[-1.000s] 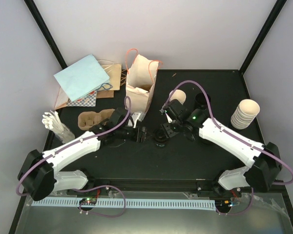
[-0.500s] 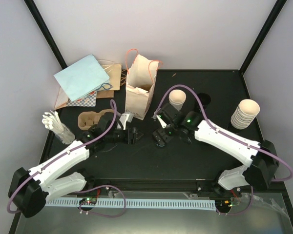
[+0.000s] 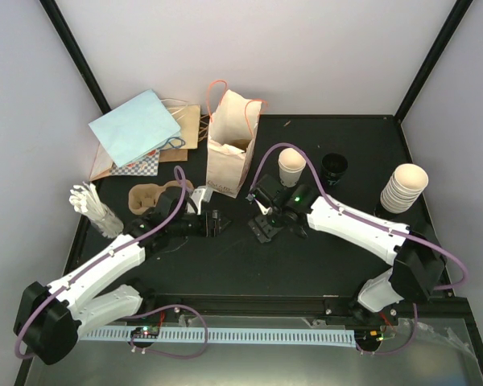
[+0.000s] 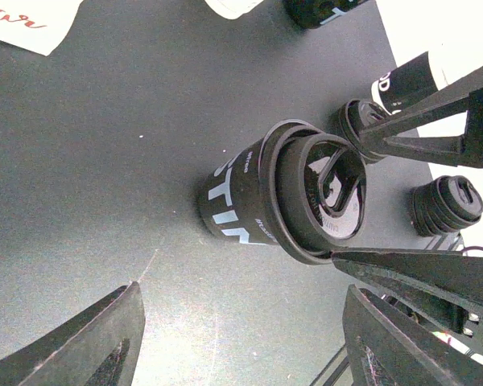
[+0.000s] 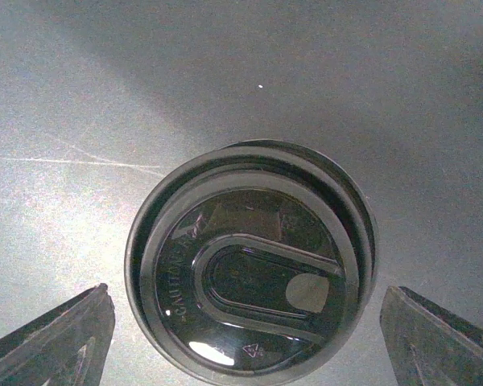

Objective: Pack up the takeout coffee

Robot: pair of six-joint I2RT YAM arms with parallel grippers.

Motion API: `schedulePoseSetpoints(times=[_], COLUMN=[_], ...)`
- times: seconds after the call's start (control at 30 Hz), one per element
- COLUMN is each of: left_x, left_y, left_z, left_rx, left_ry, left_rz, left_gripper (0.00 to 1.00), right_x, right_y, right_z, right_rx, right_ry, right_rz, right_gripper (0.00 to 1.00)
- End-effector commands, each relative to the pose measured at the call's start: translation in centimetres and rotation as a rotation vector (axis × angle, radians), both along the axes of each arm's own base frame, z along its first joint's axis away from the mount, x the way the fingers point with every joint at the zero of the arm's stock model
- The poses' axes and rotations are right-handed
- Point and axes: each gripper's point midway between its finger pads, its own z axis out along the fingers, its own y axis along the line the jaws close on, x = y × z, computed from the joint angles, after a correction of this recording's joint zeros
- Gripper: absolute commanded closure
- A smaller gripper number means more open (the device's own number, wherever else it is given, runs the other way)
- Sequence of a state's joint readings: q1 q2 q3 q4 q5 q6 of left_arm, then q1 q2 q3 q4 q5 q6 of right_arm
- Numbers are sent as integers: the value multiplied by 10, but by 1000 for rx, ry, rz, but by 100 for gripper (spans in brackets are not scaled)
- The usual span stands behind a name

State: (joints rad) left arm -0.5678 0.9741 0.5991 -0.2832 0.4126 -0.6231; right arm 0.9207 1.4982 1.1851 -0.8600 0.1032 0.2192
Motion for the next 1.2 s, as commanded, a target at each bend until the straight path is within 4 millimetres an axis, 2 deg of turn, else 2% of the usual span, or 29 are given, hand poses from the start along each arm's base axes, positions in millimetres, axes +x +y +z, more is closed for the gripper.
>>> schedulePoseSetpoints(times=[0.0,0.43,0.8,0.97,1.17], left_x=[0,1,3,3,2], left_y=[-1,-2,-5,-6,-6], left_z=[8,6,6,6,4], left_rx=[-26,-21,-18,-16,-13], left_ry=[-13,-6,0,0,4], left_rz=[-12,-18,-30,-37,-41], left_gripper=[30,30,30,30,30], right_x=[6,7,9,10,12], right_y=[6,8,6,7,5], right_z=[6,-1,-4,-3,2], right_rx=[4,-29,-56,-57,-63], right_ry=[-28,-29,-31,-35,-44], right_rz=[-9,4,-2,-2,-10], right_gripper=[8,13,20,25,25])
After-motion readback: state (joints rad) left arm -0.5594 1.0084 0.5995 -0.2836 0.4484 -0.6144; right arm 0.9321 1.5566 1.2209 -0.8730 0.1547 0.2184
